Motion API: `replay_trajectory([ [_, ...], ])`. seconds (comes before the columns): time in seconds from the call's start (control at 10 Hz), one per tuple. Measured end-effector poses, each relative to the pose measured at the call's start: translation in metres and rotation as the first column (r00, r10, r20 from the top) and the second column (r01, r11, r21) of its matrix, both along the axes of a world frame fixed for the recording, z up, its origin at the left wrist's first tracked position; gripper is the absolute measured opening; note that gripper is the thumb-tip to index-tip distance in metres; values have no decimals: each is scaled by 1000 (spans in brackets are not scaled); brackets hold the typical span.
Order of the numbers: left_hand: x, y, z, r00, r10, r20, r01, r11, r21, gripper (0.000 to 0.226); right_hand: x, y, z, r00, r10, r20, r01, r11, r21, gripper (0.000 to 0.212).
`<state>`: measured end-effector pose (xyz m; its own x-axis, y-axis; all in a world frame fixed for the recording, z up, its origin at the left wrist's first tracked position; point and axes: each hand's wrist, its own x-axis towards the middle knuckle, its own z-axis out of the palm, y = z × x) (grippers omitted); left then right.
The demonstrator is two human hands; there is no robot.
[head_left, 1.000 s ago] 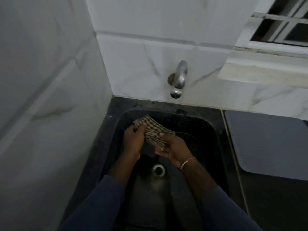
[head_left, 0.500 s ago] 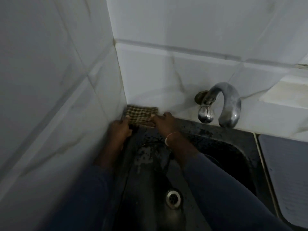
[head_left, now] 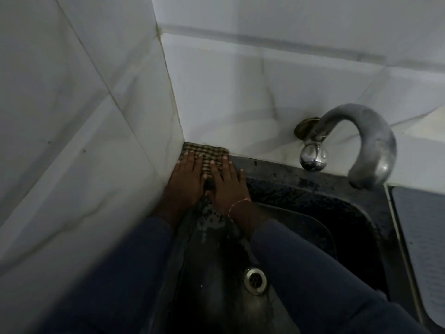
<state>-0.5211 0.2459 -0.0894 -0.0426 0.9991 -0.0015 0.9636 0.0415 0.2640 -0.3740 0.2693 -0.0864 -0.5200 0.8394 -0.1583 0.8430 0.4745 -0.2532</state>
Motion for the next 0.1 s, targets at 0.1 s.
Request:
replay_trajectory([
  [0.1, 11, -10, 14, 998, 61, -13, -61, 998, 18, 67, 15, -9, 19, 999, -29, -20, 29, 999, -22, 78],
])
